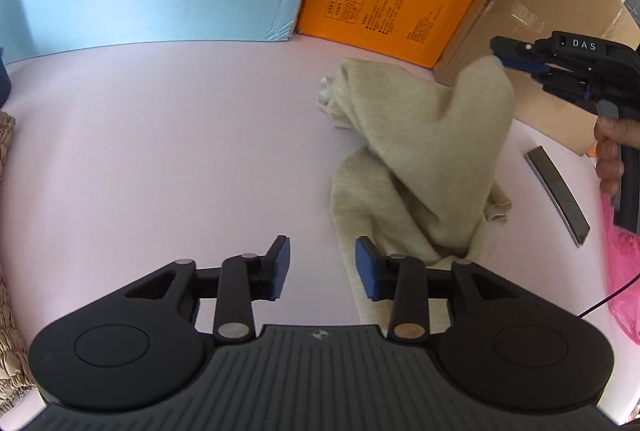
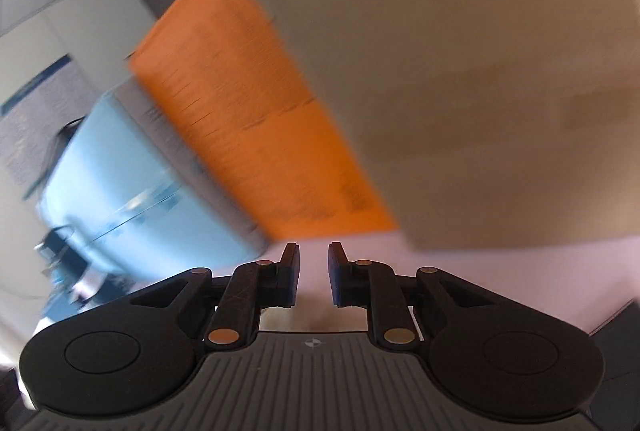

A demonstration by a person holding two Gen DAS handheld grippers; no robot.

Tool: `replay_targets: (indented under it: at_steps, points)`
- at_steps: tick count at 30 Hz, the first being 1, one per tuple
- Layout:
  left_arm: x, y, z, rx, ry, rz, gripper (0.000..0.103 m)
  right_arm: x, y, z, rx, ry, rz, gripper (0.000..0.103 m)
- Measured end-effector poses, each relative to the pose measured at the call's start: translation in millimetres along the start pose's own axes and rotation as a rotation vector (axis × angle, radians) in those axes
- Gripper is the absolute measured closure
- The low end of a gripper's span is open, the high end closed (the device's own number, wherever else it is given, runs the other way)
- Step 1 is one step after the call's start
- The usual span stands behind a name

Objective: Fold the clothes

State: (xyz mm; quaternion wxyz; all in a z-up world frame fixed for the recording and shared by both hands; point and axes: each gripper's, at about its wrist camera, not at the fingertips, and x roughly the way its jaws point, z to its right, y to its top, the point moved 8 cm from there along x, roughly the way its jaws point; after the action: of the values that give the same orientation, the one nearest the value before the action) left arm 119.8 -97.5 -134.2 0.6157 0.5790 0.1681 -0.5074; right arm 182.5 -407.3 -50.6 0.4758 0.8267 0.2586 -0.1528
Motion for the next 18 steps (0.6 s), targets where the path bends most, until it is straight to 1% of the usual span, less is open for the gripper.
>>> replay_targets:
  at_steps: [1, 2, 3, 4, 5, 6, 7, 9, 11, 12, 13, 15, 17, 18]
  points:
    - [1, -1, -2, -0.005, 0.006, -0.006, 0.061, -1, 11, 12, -0.005, -0.077, 0.037, 0.087]
    - [1, -2, -4, -0.01, 0.011, -0.012, 0.06, -3, 17, 20, -0.012, -0.119, 0.048, 0.086]
    - [1, -5, -5, -0.012, 0.012, -0.018, 0.058, -5, 18, 24, -0.021, -0.13, 0.044, 0.075]
    - [1, -7, -5, -0.012, 0.011, -0.022, 0.053, -9, 15, 26, -0.041, -0.118, 0.031, 0.065]
    - [0, -10, -5, -0.011, 0.008, -0.025, 0.05, -14, 10, 25, -0.07, -0.096, 0.015, 0.045]
    - [0, -13, -4, -0.009, 0.003, -0.026, 0.044, -21, 2, 24, -0.112, -0.073, -0.009, 0.031]
    - [-1, -16, -4, -0.008, -0.004, -0.029, 0.041, -28, -10, 21, -0.169, -0.062, -0.041, 0.03]
    - [0, -23, -2, -0.008, -0.018, -0.038, 0.04, -42, -36, 17, -0.269, -0.056, -0.103, 0.03]
    - [1, -27, 2, -0.011, -0.031, -0.047, 0.039, -56, -63, 13, -0.333, -0.033, -0.154, 0.03]
    - [2, -28, 6, -0.007, -0.04, -0.048, 0.036, -62, -77, 10, -0.356, -0.018, -0.181, 0.03]
    - [2, -28, 10, -0.001, -0.052, -0.048, 0.033, -65, -90, 8, -0.361, -0.002, -0.209, 0.03]
    - [5, -27, 20, 0.015, -0.079, -0.056, 0.031, -65, -109, 3, -0.355, 0.019, -0.257, 0.029]
    - [8, -26, 33, 0.048, -0.097, -0.068, 0.03, -60, -122, 0, -0.344, 0.036, -0.273, 0.028]
    - [11, -25, 41, 0.073, -0.105, -0.075, 0.03, -56, -127, -2, -0.356, 0.035, -0.279, 0.025]
